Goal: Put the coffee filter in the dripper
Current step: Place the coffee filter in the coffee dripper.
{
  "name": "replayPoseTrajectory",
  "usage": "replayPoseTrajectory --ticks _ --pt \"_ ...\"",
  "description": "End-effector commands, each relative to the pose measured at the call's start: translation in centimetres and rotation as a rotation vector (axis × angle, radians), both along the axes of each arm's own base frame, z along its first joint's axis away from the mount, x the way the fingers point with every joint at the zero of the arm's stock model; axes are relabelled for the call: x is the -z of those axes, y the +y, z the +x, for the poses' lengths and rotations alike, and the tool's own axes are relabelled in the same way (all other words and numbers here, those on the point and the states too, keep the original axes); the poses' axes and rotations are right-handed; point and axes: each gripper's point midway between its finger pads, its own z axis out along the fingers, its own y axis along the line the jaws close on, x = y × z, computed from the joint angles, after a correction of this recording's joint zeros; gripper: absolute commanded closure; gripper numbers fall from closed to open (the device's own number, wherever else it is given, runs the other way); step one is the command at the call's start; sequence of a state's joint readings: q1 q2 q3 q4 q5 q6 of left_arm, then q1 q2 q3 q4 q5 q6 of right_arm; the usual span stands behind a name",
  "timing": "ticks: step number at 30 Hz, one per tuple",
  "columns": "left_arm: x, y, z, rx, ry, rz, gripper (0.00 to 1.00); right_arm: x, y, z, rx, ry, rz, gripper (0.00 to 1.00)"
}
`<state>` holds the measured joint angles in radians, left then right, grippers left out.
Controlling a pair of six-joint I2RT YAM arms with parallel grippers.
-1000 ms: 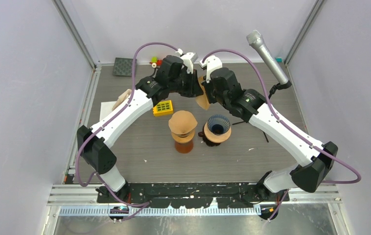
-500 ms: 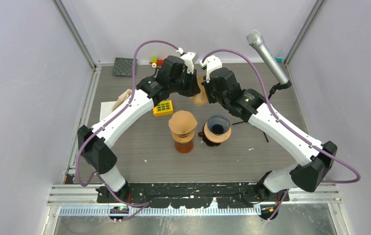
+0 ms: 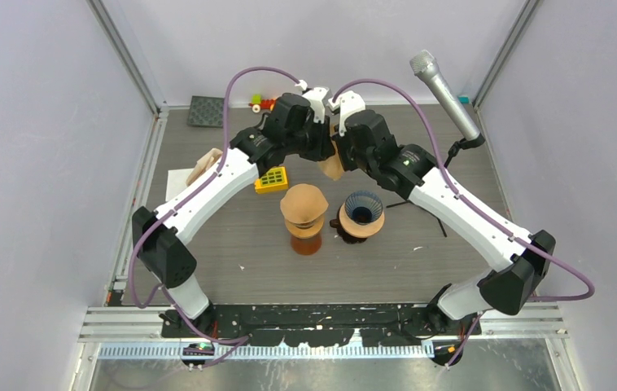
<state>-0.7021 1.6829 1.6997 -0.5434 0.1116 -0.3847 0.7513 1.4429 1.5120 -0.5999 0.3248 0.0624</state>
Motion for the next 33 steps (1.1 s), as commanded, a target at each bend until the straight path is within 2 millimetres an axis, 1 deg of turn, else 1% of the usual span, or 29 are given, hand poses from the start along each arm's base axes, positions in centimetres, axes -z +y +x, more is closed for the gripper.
replayPoseTrajectory --ticks 1,6,11,13,14,15,16,17,20,22,24,26,29,31,33 --pt "-2.5 -0.8 -0.1 0.020 -0.028 -0.056 0.85 -2.4 0.3 0.5 0.023 -0.046 0.058 0.99" --pt "-2.8 -0.8 -0.6 0.029 -0.028 -0.070 0.74 -3.0 -0.1 0.7 0.041 -0.064 0.058 1.00" --pt "-4.3 0.0 -1.5 0.046 -0.064 -0.087 0.65 -3.0 -1.3 1.0 0.062 -0.072 0.060 1.00" --pt "-5.0 -0.1 -2.2 0.084 -0.084 -0.109 0.56 -3.0 -1.8 0.9 0.057 -0.070 0.075 1.00" --pt "-5.5 -0.3 -2.8 0.119 -0.098 -0.127 0.48 -3.0 -2.1 0.9 0.055 -0.068 0.081 1.00" --pt "-5.9 -0.5 -3.4 0.159 -0.115 -0.142 0.38 -3.1 -2.4 0.8 0.049 -0.067 0.090 1.00" --pt "-6.3 -0.5 -3.8 0.186 -0.134 -0.151 0.33 -3.3 -2.5 0.7 0.039 -0.066 0.103 1.00" --pt "-6.6 -0.5 -4.2 0.217 -0.151 -0.157 0.29 -3.3 -2.7 0.6 0.026 -0.061 0.116 1.00" --pt "-7.2 -0.2 -5.4 0.299 -0.190 -0.172 0.26 -3.5 -2.8 -0.2 -0.025 -0.047 0.157 1.00" --pt "-8.0 0.2 -6.2 0.359 -0.230 -0.184 0.25 -3.7 -2.8 -0.8 -0.070 -0.048 0.176 1.00" --pt "-8.8 1.1 -6.7 0.396 -0.282 -0.185 0.24 -4.1 -2.9 -1.5 -0.117 -0.056 0.194 1.00" --pt "-9.4 1.8 -7.3 0.448 -0.332 -0.178 0.23 -4.8 -2.3 -3.1 -0.223 -0.068 0.221 1.00" --pt "-10.2 2.5 -8.3 0.531 -0.386 -0.163 0.22 -5.6 -1.1 -6.1 -0.407 -0.072 0.242 1.00" --pt "-10.2 2.6 -9.3 0.611 -0.416 -0.139 0.21 -6.2 -0.5 -8.3 -0.516 -0.067 0.258 1.00" --pt "-9.8 2.7 -10.6 0.708 -0.437 -0.122 0.20 -6.3 0.0 -10.2 -0.615 -0.052 0.264 1.00"
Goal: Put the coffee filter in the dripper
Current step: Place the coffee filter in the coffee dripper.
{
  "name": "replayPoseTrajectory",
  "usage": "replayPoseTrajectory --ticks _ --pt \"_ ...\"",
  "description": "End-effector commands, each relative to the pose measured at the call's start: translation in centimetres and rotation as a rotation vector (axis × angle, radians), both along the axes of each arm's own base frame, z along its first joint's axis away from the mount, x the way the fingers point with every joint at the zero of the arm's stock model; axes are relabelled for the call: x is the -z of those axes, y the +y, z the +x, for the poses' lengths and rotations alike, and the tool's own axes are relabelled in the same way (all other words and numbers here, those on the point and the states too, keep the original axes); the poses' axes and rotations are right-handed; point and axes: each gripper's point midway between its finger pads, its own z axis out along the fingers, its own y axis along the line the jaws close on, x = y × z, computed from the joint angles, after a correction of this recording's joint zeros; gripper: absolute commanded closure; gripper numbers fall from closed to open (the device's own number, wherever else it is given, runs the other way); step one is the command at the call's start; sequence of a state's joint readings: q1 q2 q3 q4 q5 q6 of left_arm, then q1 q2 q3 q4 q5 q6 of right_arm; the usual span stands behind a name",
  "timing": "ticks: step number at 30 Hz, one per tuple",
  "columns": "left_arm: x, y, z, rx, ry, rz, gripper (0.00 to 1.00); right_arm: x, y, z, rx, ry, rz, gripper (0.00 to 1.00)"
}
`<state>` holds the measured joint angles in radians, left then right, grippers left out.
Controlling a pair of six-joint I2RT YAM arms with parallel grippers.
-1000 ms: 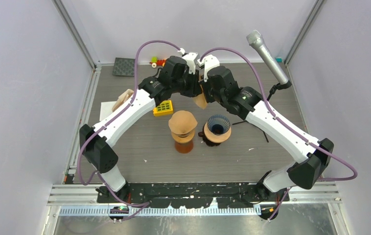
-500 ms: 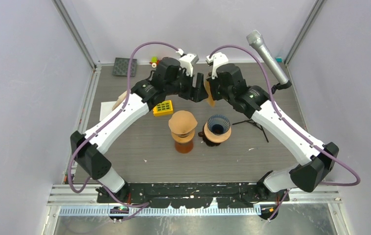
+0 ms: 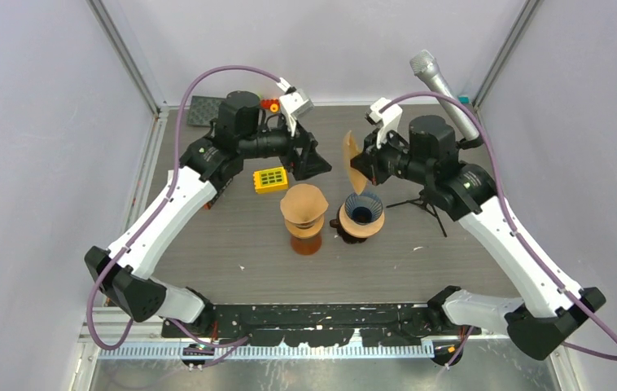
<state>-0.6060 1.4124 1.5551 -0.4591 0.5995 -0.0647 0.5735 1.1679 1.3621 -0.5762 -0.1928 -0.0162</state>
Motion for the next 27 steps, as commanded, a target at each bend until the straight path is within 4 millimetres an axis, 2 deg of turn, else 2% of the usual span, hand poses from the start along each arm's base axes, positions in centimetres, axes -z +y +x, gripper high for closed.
replayPoseTrajectory --ticks 1,6,11,19,21,24,27 --pt "-1.7 0.0 -3.8 0.258 -0.162 0.010 0.20 -2.6 2.3 -5.3 -0.324 -0.052 0.070 1.00" --pt "-0.9 -0.2 -5.1 0.358 -0.156 0.016 0.20 -3.6 2.7 -7.6 -0.430 -0.043 0.108 1.00" --pt "-0.3 -0.2 -5.4 0.398 -0.158 0.028 0.29 -4.4 2.8 -8.8 -0.482 -0.036 0.136 1.00" --pt "1.1 -0.2 -6.5 0.463 -0.109 0.037 0.67 -4.4 2.4 -8.6 -0.466 -0.044 0.134 1.00" --pt "1.3 -0.1 -6.7 0.469 -0.101 0.041 0.73 -4.4 2.3 -8.4 -0.453 -0.046 0.131 1.00" --pt "1.5 -0.1 -6.7 0.471 -0.109 0.045 0.76 -4.3 2.2 -8.1 -0.439 -0.044 0.131 1.00" --pt "1.5 -0.1 -6.7 0.476 -0.107 0.042 0.88 -3.9 2.4 -7.9 -0.441 -0.032 0.130 1.00"
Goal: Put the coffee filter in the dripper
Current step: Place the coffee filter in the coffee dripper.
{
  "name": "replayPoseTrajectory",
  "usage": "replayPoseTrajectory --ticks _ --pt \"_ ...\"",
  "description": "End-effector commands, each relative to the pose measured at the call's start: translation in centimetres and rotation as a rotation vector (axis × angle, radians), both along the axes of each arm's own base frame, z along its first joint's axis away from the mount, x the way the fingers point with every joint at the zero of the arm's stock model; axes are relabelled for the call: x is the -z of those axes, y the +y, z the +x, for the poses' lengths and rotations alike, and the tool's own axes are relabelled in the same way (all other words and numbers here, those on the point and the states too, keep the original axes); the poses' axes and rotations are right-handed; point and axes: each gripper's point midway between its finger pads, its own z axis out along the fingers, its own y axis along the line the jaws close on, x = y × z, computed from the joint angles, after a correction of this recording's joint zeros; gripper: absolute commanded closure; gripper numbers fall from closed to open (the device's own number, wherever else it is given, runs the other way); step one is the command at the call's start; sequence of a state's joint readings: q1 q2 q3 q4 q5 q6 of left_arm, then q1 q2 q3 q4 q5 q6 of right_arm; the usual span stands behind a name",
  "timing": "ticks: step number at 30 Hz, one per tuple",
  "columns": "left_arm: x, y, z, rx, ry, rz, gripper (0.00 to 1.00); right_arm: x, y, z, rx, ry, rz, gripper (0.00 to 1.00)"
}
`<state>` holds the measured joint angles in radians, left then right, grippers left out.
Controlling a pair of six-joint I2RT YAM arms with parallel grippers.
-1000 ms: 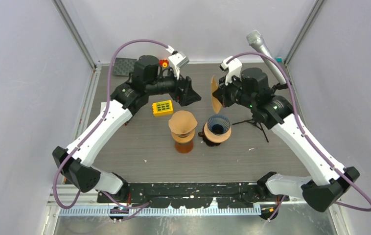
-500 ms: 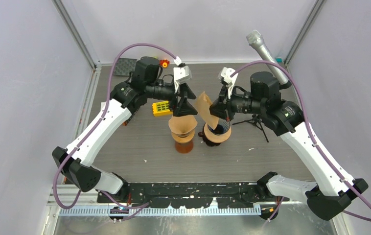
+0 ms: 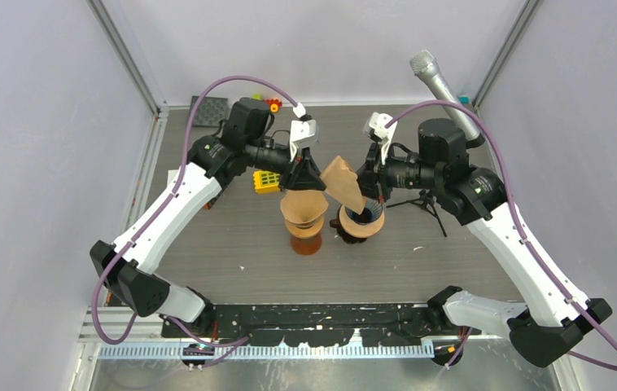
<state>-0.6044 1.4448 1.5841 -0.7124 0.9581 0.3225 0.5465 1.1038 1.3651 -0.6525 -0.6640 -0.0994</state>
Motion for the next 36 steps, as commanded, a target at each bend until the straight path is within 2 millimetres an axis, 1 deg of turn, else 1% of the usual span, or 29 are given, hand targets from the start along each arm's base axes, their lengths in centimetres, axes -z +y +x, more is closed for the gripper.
replayPoseTrajectory --ticks 1,3,6,11,14,19,21,23,26,30,34,36 --pt "-1.1 0.0 -0.8 0.046 -0.022 -0.031 0.91 -1.9 -0.2 -0.1 0.002 -0.058 0.037 1.00" --pt "-0.9 0.0 -0.9 0.050 -0.018 -0.028 0.95 -1.6 -0.1 0.1 0.001 -0.059 0.028 1.00" --pt "-0.8 0.1 -0.9 0.049 -0.021 -0.025 0.97 -1.3 -0.1 -0.1 -0.017 -0.058 0.021 0.98" --pt "-0.8 -0.2 -1.1 0.058 0.010 -0.040 0.98 -0.5 0.6 -0.8 -0.075 -0.015 0.031 0.86" --pt "-0.9 -0.5 -1.0 0.061 0.024 -0.058 1.00 -0.2 0.9 -0.9 -0.094 0.002 0.035 0.80" --pt "-1.4 -0.8 -1.0 0.072 0.030 -0.087 1.00 0.5 0.8 -0.4 -0.075 0.006 0.024 0.74" --pt "-1.5 -1.0 -1.1 0.075 0.036 -0.095 1.00 0.7 0.8 -0.2 -0.064 0.009 0.027 0.74" --pt "-1.7 -1.1 -1.1 0.078 0.040 -0.102 1.00 0.8 0.9 0.1 -0.048 0.013 0.027 0.74" --pt "-1.7 -1.1 -1.2 0.083 0.048 -0.107 0.96 1.0 0.9 0.5 -0.029 0.020 0.026 0.79" --pt "-1.3 -1.1 -1.2 0.086 0.055 -0.104 0.94 0.8 0.8 0.9 -0.003 0.016 0.029 0.87" --pt "-1.0 -1.2 -1.1 0.084 0.051 -0.098 0.94 0.7 0.7 1.0 0.008 0.009 0.030 0.99" --pt "-1.0 -1.1 -0.8 0.075 0.041 -0.092 0.93 0.6 0.6 1.0 0.016 0.006 0.032 1.00"
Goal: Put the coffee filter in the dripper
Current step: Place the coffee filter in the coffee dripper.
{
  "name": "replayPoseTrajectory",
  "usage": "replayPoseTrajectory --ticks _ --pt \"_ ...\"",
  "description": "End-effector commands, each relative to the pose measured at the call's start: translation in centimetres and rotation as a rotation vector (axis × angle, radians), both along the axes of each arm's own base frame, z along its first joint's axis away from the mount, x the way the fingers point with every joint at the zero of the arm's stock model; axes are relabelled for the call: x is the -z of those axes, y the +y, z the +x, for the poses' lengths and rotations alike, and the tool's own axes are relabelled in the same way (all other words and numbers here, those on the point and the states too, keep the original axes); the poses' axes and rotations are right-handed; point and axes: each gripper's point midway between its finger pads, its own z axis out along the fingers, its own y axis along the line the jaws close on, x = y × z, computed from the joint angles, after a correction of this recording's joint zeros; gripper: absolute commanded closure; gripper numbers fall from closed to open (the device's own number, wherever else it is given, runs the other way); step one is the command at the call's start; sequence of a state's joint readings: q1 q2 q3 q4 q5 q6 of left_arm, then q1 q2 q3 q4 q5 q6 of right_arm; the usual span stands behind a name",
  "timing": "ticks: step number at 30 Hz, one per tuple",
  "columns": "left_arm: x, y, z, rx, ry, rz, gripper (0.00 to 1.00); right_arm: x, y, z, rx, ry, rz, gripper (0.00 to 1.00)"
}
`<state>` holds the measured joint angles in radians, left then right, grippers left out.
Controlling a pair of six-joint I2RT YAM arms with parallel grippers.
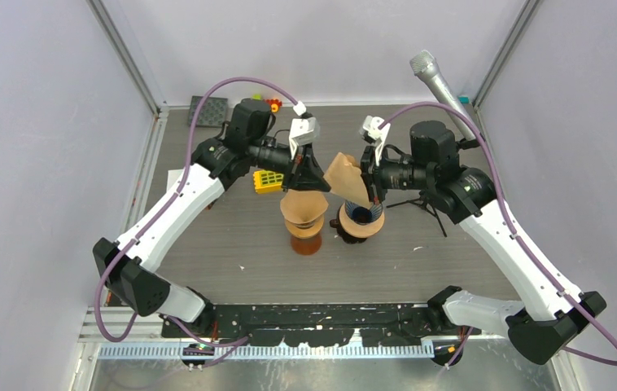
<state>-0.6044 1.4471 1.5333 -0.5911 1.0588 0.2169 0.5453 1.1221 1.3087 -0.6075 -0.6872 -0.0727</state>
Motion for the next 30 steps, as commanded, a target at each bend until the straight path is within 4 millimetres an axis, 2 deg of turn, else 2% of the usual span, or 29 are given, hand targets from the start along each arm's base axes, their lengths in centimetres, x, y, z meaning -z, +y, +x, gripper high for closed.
replayPoseTrajectory --ticks 1,4,5,7,8,9,11,12,14,19,24,30 --pt "-0.5 -0.2 0.4 0.002 -0.039 -0.018 0.93 -1.3 -0.1 0.9 0.044 -0.050 0.031 1.00" --pt "-0.5 -0.3 1.8 -0.077 -0.059 0.000 0.87 -1.5 -0.8 2.2 0.129 -0.066 0.016 1.00" --pt "-0.6 -0.2 2.3 -0.111 -0.064 0.007 0.81 -1.6 -1.1 2.7 0.166 -0.072 0.011 1.00" --pt "-1.1 -0.2 3.6 -0.191 -0.069 0.006 0.64 -1.8 -1.8 4.1 0.257 -0.079 0.002 1.00" --pt "-1.4 -0.2 4.4 -0.242 -0.067 0.006 0.50 -1.9 -2.1 4.7 0.295 -0.086 -0.002 1.00" --pt "-1.9 -0.1 5.1 -0.294 -0.065 -0.001 0.40 -2.0 -2.3 5.4 0.345 -0.073 0.003 1.00" --pt "-2.9 0.1 6.4 -0.390 -0.058 -0.011 0.25 -2.2 -2.9 6.7 0.435 -0.060 0.004 1.00" --pt "-3.4 0.3 6.9 -0.439 -0.042 -0.018 0.22 -2.3 -3.4 7.5 0.487 -0.054 0.002 1.00" --pt "-4.1 0.5 8.2 -0.561 0.009 -0.025 0.20 -2.6 -4.5 9.2 0.613 -0.045 -0.003 1.00" --pt "-4.5 -0.8 8.7 -0.677 0.142 -0.020 0.19 -2.2 -5.3 11.7 0.762 -0.008 -0.031 1.00" --pt "-5.2 -2.5 8.8 -0.715 0.252 -0.016 0.18 -1.2 -4.9 12.7 0.806 0.006 -0.061 1.00" --pt "-5.1 -3.9 9.7 -0.755 0.292 -0.002 0.18 -1.0 -4.4 12.7 0.794 0.021 -0.051 1.00"
